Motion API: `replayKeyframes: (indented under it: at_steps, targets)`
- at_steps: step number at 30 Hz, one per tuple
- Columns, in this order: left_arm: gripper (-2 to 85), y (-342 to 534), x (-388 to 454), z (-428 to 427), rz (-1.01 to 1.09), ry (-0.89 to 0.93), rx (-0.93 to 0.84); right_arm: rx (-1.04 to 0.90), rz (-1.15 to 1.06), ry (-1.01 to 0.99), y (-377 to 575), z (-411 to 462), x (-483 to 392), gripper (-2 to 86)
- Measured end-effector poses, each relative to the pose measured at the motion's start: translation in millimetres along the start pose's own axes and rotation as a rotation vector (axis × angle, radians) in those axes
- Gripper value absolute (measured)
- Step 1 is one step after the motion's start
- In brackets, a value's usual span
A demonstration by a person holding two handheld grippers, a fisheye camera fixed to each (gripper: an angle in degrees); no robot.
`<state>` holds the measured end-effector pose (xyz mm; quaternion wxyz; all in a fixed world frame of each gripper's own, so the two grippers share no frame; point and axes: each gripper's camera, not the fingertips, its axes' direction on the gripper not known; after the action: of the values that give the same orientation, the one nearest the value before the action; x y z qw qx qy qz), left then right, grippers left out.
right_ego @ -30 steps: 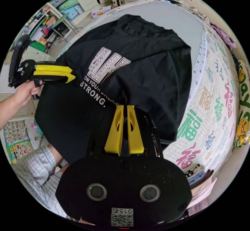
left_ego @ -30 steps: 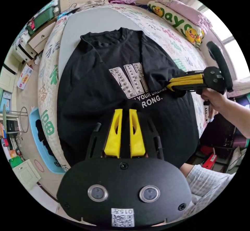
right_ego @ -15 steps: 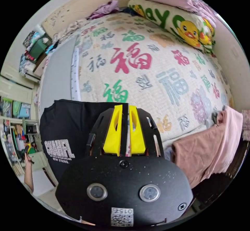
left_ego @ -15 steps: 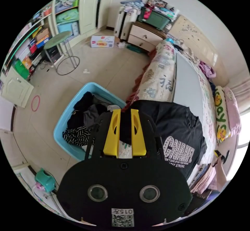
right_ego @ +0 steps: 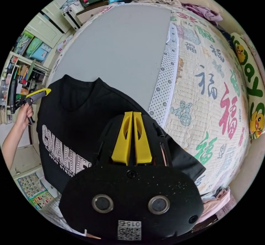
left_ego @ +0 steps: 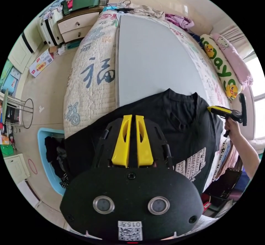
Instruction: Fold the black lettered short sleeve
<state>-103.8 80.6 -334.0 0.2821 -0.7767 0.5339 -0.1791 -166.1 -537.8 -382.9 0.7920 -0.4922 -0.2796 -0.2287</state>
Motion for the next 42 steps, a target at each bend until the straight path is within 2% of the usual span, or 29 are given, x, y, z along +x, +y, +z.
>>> replayKeyframes:
  at_steps: [4,7,10,13,16,21,23,26,29,31,34,42]
  targets:
    - [1.5,-9,1,5,-0.015,-0.026,-0.008,-0.024,-0.04,0.069,-14,5,-11,0.2]
    - [3.1,-5,-2,4,-0.027,-0.008,-0.044,-0.041,-0.02,-0.033,-5,-4,-1,2.0]
    - [5.4,31,-14,-17,-0.047,0.179,0.032,0.078,-0.009,-0.225,52,-39,8,4.7]
    - [6.4,101,-27,-44,-0.091,0.226,0.05,0.079,0.031,-0.35,144,-52,13,6.1]
    - [7.5,193,-41,-65,-0.172,0.191,-0.018,-0.049,0.147,-0.358,250,-36,17,7.2]
    - [9.6,369,-70,-69,-0.444,0.068,-0.274,-0.31,0.383,-0.378,400,6,12,8.9]
    - [10.3,413,-74,-63,-0.529,0.108,-0.325,-0.394,0.455,-0.396,443,24,3,9.5]
    - [10.5,452,-71,-50,-0.609,0.146,-0.344,-0.449,0.476,-0.422,466,42,-12,9.8]
    - [9.2,465,-60,-36,-0.604,0.133,-0.309,-0.458,0.47,-0.443,468,53,-30,9.5]
    - [7.3,465,-54,-33,-0.581,0.09,-0.306,-0.465,0.46,-0.395,463,53,-39,8.2]
    - [2.7,463,-47,-32,-0.541,0.113,-0.32,-0.497,0.377,-0.359,454,49,-59,1.6]
    - [0.4,458,-25,-29,-0.449,0.059,-0.316,-0.504,0.274,-0.168,449,39,-100,0.2]
